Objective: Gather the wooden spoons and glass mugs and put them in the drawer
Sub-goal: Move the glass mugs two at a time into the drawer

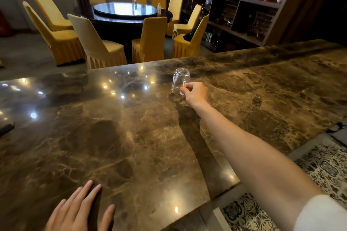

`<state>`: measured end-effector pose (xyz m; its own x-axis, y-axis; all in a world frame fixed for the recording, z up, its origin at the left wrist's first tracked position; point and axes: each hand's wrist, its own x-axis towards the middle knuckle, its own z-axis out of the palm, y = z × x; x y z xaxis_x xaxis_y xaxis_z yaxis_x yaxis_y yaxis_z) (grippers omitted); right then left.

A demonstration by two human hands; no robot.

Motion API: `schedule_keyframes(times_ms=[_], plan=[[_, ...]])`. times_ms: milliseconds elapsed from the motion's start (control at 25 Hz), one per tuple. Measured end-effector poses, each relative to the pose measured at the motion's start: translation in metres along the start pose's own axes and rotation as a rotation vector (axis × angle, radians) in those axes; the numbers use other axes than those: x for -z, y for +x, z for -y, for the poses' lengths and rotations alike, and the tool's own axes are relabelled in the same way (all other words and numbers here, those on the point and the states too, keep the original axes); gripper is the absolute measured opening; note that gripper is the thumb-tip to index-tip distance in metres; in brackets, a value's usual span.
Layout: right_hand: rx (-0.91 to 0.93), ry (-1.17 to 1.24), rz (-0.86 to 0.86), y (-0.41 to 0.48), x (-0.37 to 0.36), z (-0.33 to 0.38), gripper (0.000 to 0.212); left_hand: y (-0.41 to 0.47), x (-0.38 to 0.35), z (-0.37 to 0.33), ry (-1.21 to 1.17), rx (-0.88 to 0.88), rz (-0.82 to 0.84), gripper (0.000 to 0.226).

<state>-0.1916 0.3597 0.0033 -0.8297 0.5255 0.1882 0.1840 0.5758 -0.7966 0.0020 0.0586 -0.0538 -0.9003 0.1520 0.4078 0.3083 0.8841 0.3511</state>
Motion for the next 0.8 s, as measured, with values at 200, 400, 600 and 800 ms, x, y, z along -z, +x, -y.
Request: schedule_keyframes(times_ms=[200,400,600,800], plan=[[0.172,0.031,0.081,-0.048,0.029,0.026,0.014,-0.010,0.012,0.000,0.033,0.109,0.090,0.095],[0.296,0.135,0.232,-0.123,0.066,0.049,0.016,-0.014,0.022,-0.003,0.072,0.143,0.197,0.079],[0.309,0.259,0.405,-0.197,0.099,0.064,0.015,-0.019,0.024,0.000,0.065,0.130,0.189,0.055],[0.410,0.190,0.506,-0.268,0.120,0.055,0.016,-0.027,0.019,0.005,0.088,0.105,0.181,0.056]])
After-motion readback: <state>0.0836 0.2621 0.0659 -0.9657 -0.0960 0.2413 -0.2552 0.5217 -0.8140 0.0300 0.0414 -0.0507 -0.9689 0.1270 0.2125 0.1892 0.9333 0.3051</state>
